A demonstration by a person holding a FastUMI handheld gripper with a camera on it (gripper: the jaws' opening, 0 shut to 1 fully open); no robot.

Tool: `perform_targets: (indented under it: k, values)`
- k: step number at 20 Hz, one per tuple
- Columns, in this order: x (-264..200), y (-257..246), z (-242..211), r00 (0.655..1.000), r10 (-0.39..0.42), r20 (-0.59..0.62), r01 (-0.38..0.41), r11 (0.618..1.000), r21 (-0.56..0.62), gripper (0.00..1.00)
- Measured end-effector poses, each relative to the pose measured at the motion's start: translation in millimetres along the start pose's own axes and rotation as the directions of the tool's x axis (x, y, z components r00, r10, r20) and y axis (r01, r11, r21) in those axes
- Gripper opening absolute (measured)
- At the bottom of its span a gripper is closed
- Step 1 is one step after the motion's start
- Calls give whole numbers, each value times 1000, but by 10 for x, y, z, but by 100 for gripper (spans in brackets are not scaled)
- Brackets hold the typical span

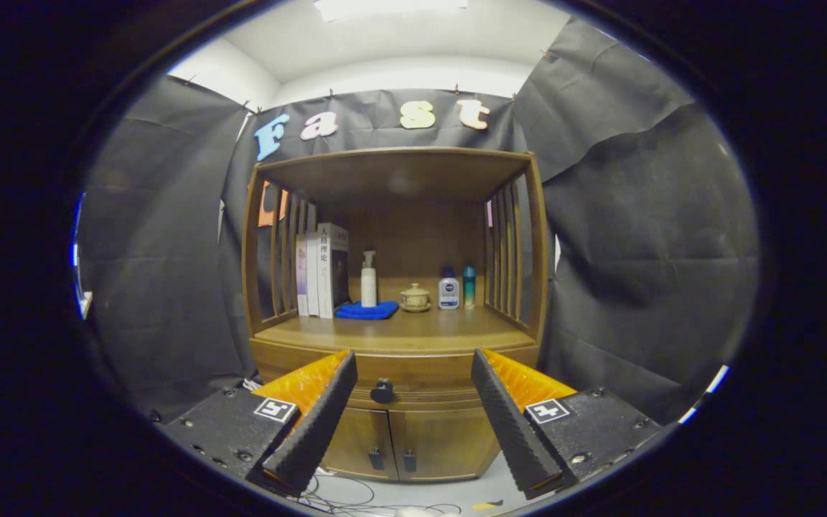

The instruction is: Pull open the drawer, take out the items inside it, and place them on the countertop above the cabinet.

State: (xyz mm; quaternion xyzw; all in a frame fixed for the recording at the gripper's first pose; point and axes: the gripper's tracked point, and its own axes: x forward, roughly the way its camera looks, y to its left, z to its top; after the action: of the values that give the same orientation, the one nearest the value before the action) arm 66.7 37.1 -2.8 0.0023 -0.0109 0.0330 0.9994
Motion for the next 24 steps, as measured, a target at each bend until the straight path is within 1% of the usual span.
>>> perform_targets:
  k: [4, 10, 13, 14, 16, 18, 21, 24]
  values:
    - [476, 98, -300, 1000, 5, -22, -5, 1000, -12, 100]
    - [1196, 238, -984, 996, 3, -87, -5, 999, -33, 100]
    - [1499, 324, -1287, 993, 0, -122, -5, 999, -45, 100]
    - [1579, 332, -1384, 988, -5, -151, -2, 999, -49, 99]
    - [1711, 374, -1469, 986, -2, -165, -3, 1000, -31, 97]
    - [1804, 390, -1534, 984, -10, -178, 0, 999, -53, 90]
    - [1862, 452, -1584, 984, -2, -180, -7, 999, -49, 69]
    - [1847, 424, -1577, 984, -28, -173, 18, 998, -58, 47]
